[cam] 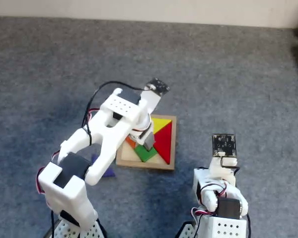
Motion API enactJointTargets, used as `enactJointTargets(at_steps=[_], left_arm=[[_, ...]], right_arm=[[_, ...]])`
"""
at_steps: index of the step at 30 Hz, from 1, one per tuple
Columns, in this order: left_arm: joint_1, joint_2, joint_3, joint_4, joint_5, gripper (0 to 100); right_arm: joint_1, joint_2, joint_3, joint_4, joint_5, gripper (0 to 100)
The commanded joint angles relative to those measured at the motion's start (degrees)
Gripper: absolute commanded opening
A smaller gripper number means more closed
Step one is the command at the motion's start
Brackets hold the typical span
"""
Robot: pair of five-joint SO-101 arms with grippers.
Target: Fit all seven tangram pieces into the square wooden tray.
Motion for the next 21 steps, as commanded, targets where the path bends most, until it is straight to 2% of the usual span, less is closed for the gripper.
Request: enactJointTargets(at_steps=[1, 6, 10, 17, 21], left_arm=[[-1.27, -8.22, -2.42, 3.6, 0.44, 28], [-6.99, -17.27, 0.92, 5.54, 0.26, 28], [-12.97, -19.21, 4.7, 5.45, 1.49, 28], [-18.42, -19.12, 9.89, 5.36, 13.1, 28], [-18.51, -19.12, 14.99, -0.88, 16.79, 28]], right_arm=[[0.57, -1.01, 5.85, 0.4, 0.62, 0.5], [0.57, -1.01, 5.85, 0.4, 0.62, 0.5], [0.57, -1.01, 5.85, 0.4, 0.62, 0.5], [0.57, -1.01, 5.85, 0.4, 0.62, 0.5], [0.57, -1.01, 5.85, 0.4, 0.62, 0.5]])
